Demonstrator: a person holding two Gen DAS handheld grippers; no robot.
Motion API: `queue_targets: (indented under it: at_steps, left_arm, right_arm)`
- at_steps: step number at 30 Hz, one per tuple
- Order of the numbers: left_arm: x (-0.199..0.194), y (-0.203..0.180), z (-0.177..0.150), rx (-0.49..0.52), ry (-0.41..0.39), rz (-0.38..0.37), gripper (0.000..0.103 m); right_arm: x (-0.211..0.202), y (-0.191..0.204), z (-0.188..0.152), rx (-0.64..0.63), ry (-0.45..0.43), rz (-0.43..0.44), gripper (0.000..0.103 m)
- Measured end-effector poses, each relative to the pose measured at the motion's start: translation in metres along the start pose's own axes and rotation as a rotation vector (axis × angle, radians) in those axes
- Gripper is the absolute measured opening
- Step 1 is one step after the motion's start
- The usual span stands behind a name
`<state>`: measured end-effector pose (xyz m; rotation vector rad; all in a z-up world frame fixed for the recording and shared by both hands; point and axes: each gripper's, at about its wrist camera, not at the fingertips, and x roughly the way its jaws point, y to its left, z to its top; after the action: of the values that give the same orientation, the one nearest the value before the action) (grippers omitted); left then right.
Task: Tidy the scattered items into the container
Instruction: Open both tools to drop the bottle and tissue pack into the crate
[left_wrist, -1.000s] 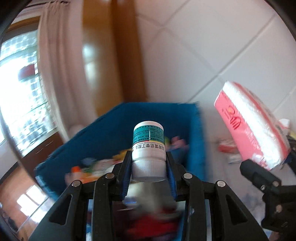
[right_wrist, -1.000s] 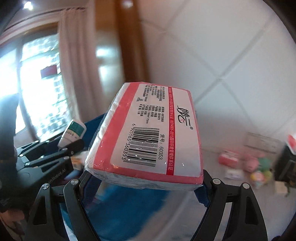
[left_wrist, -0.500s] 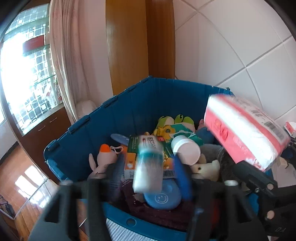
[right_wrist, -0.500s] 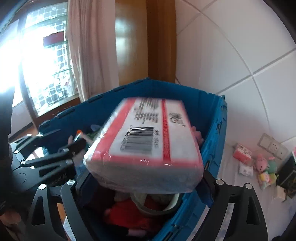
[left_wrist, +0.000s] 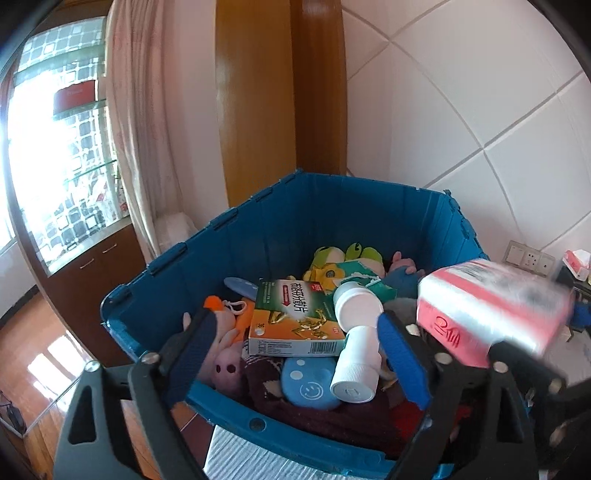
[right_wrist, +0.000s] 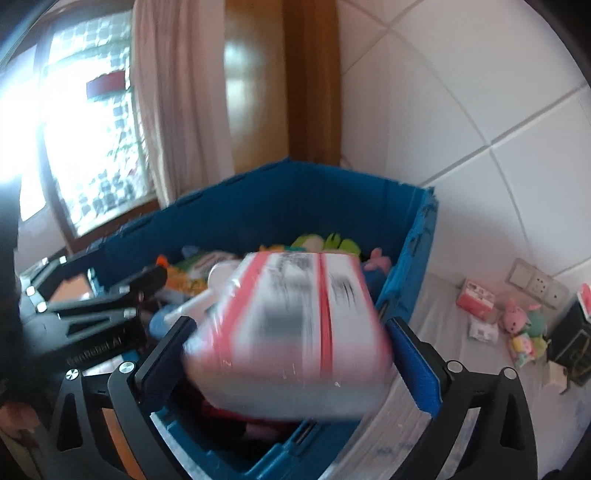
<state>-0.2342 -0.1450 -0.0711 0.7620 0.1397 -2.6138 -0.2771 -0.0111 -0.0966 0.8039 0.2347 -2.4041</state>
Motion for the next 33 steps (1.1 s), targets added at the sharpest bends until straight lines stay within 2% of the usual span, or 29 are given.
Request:
queue_targets:
  at_steps: [6, 10, 16, 26, 33]
  left_arm:
    - [-0.011, 0.001, -0.003, -0.008, 0.001, 0.010, 0.091]
    - [-0.021, -0.006, -0.002, -0.013, -0.017, -0.011, 0.091]
    - [-0.038, -0.036, 0.005, 0.021, -0.054, -0.068, 0.091]
    - [-0.057, -0.138, 0.010, 0.110, -0.073, -0.199, 0.091]
    - [-0.062, -0.240, 0.003, 0.185, -0.058, -0.293, 0.091]
  right_arm:
    - [-0.018, 0.001, -0.002, 0.011, -0.041, 0.023, 0.102]
    - [-0.034, -0.007, 0.000, 0.030, -0.084, -0.024, 0.102]
    - [-0.055, -0.041, -0.003, 0.102, -0.111, -0.075, 0.102]
    - [-0.099, -0.120, -0.032, 0.189, -0.132, -0.171, 0.102]
    - [-0.131, -0.203, -0.069, 0.263, -0.128, -0.241, 0.102]
